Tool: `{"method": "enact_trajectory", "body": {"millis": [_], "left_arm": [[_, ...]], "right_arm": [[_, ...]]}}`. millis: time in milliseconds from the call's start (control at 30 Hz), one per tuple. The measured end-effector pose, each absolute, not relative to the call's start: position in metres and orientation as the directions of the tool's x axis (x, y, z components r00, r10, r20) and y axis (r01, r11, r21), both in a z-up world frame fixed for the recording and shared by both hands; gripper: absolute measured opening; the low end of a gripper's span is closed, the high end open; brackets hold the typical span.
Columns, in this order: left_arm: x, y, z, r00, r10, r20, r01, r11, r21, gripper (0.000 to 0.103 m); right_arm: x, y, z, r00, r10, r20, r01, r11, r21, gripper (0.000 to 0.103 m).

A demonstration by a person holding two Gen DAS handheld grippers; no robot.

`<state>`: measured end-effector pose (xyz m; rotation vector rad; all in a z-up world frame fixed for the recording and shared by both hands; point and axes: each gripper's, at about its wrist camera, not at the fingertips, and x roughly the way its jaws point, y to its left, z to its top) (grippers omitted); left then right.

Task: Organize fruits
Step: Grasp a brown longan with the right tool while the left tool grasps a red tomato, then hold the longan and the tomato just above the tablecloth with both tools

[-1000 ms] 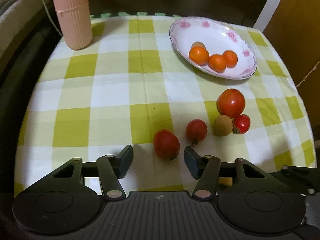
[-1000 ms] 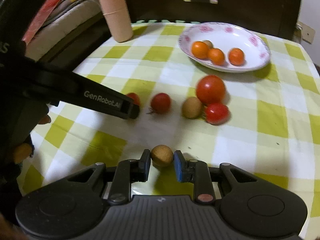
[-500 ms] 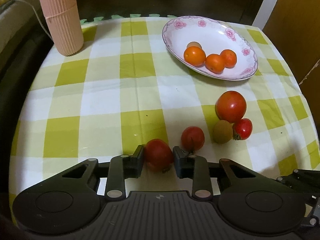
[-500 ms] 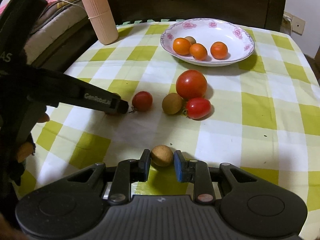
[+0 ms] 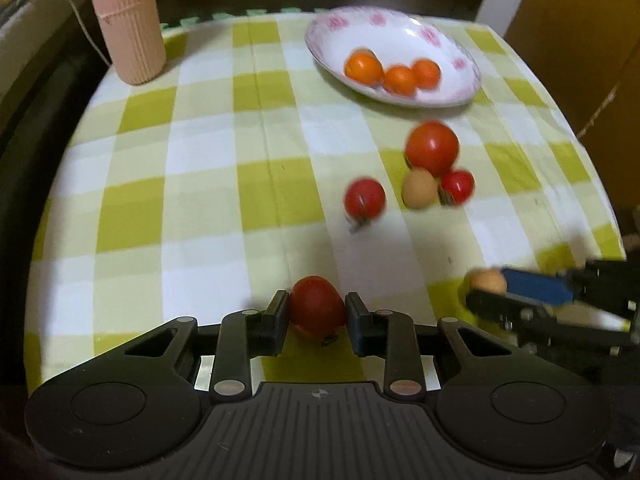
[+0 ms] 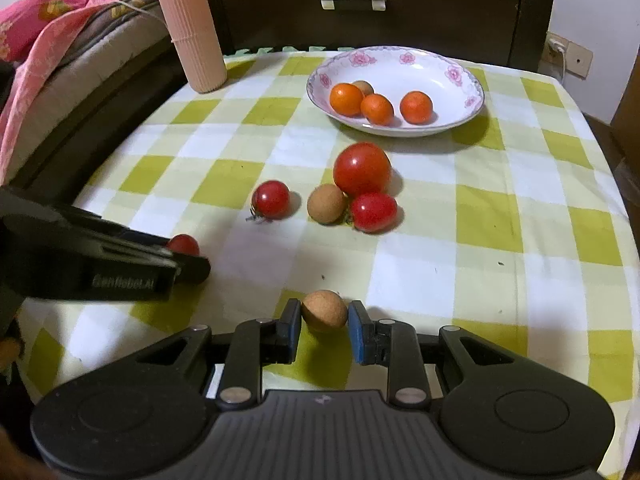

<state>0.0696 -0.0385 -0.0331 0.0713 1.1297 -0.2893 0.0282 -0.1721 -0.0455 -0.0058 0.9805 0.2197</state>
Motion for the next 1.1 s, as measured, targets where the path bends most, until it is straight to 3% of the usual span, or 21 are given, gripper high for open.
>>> {"method": "enact_trajectory", "body": {"millis": [300,467,633,967,1100], "left_arm": [[0.060,-0.047,-0.037,0.425,-0.159,-0.891,0.316,0.949,-0.018,0.044],[0.056,-0.050,-0.039,0.433,-0.151,-0.888,0.332,0.943,0.002,0.064],[0.059,-0.051,-0.042,0.432,-0.134,-0.892,0.325,0.946,0.016,0.074],[0.068,-0.051,-0.045,0.387,-0.121,-0.914,0.290,0.957,-0.004,0.086],[0.071,-0.052,-0.044,0.374,-0.117,-0.920,0.281,0.960,-0.007,0.085]], "right_arm": [[0.026,-0.174,-0.054,0.538,0.187,-0.822,-0.201,0.975,0.090,0.026],[0.025,-0.177,-0.056,0.541,0.188,-0.819,-0.207,0.974,0.087,0.029],[0.026,-0.180,-0.056,0.540,0.198,-0.818,-0.203,0.974,0.102,0.034],[0.030,-0.177,-0.055,0.516,0.197,-0.834,-0.191,0.975,0.112,0.036],[0.032,-0.179,-0.054,0.508,0.196,-0.839,-0.169,0.978,0.126,0.034]]}}
